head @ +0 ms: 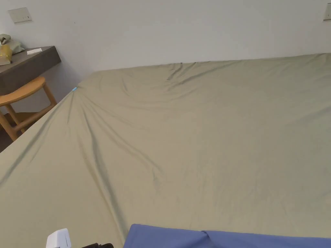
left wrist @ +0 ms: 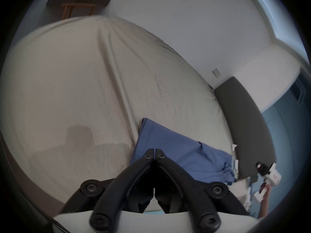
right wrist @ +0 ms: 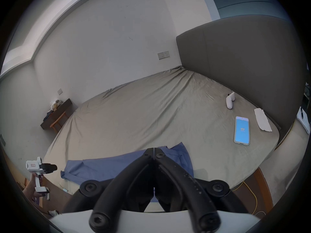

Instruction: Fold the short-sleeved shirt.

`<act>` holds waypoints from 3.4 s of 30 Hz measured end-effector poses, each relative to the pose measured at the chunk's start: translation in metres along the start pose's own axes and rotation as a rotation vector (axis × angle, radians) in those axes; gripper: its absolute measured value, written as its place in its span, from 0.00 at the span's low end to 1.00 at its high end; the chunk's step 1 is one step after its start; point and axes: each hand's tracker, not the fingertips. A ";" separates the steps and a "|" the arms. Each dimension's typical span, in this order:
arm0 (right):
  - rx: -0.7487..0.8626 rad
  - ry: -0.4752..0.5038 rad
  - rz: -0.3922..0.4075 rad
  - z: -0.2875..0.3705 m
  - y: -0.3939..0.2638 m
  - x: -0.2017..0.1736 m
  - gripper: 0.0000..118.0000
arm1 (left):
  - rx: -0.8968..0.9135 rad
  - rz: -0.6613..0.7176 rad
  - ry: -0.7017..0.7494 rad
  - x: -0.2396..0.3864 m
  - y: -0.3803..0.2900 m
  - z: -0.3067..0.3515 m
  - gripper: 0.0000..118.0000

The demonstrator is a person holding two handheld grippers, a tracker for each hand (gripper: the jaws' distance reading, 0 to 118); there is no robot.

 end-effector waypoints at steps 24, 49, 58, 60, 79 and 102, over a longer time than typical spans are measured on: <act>-0.094 -0.008 0.027 -0.028 -0.013 -0.025 0.01 | -0.275 0.052 -0.149 -0.015 0.024 -0.091 0.17; -0.092 0.019 0.011 -0.022 -0.019 -0.025 0.01 | -0.179 0.094 0.029 -0.057 0.067 0.005 0.02; -0.093 0.041 0.013 -0.025 -0.022 -0.026 0.01 | -0.116 0.021 0.173 -0.037 0.073 0.038 0.01; -0.096 0.046 0.009 -0.027 -0.023 -0.024 0.01 | -0.101 -0.012 0.154 -0.003 0.055 0.036 0.02; -0.064 0.049 -0.062 0.003 -0.034 0.024 0.01 | -0.368 -0.354 -0.169 0.271 -0.128 -0.184 0.01; -0.121 0.054 -0.101 -0.010 -0.055 0.022 0.01 | -0.381 -0.131 -0.349 0.175 -0.093 -0.118 0.00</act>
